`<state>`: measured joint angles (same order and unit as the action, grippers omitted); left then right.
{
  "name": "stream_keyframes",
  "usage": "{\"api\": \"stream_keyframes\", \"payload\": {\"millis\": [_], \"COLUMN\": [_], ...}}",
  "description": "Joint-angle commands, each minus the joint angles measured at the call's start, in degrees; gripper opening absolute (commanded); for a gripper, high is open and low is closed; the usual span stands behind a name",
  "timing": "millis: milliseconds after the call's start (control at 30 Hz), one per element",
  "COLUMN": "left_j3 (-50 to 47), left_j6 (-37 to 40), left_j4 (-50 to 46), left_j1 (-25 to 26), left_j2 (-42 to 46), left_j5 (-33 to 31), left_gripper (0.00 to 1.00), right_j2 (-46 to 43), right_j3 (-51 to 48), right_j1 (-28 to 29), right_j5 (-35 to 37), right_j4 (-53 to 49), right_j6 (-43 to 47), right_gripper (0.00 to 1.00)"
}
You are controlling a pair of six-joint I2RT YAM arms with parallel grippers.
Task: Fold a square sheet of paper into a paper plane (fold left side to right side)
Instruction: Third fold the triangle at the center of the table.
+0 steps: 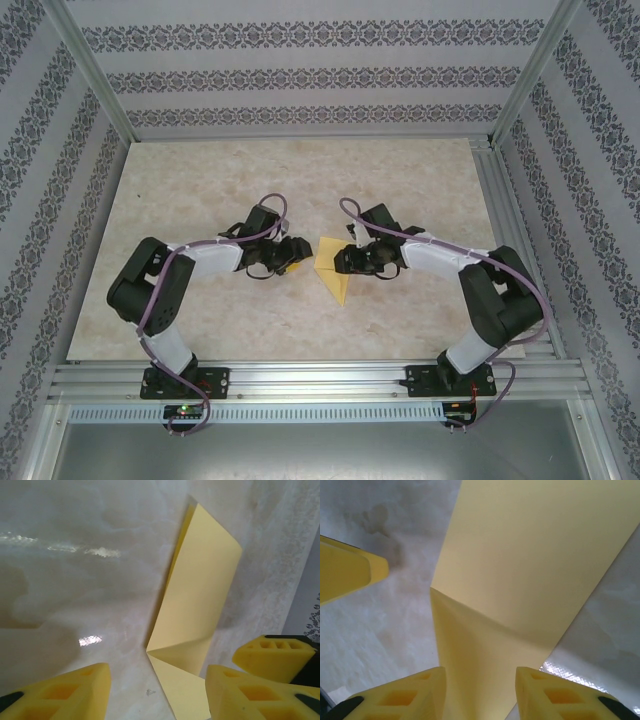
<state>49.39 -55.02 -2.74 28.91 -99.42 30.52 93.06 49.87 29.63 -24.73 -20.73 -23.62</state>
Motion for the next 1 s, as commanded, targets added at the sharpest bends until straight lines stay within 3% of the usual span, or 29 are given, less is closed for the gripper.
{"api": "stream_keyframes", "payload": {"millis": [0, 267, 767, 967], "left_j3": [1.2, 3.0, 6.6, 7.3], "left_j6": [-0.9, -0.9, -1.7, -1.8], "left_j4": [2.0, 1.3, 0.6, 0.8], "left_j1": [1.3, 2.7, 5.9, 6.3], "left_j2": [-0.9, -2.7, -6.8, -7.6], "left_j5": [-0.1, 0.1, -0.5, -0.3], "left_gripper": [0.55, 0.56, 0.53, 0.47], "right_j2": [1.2, 2.6, 2.8, 3.0], "right_j3": [0.9, 0.8, 0.3, 0.1], "right_j1": [0.7, 0.4, -0.4, -0.5], "right_j5": [-0.7, -0.3, 0.5, 0.6], "right_j4": [1.3, 0.6, 0.3, 0.4], "right_j6": [2.2, 2.9, 3.4, 3.4], "right_gripper": [0.38, 0.11, 0.11, 0.11]}}
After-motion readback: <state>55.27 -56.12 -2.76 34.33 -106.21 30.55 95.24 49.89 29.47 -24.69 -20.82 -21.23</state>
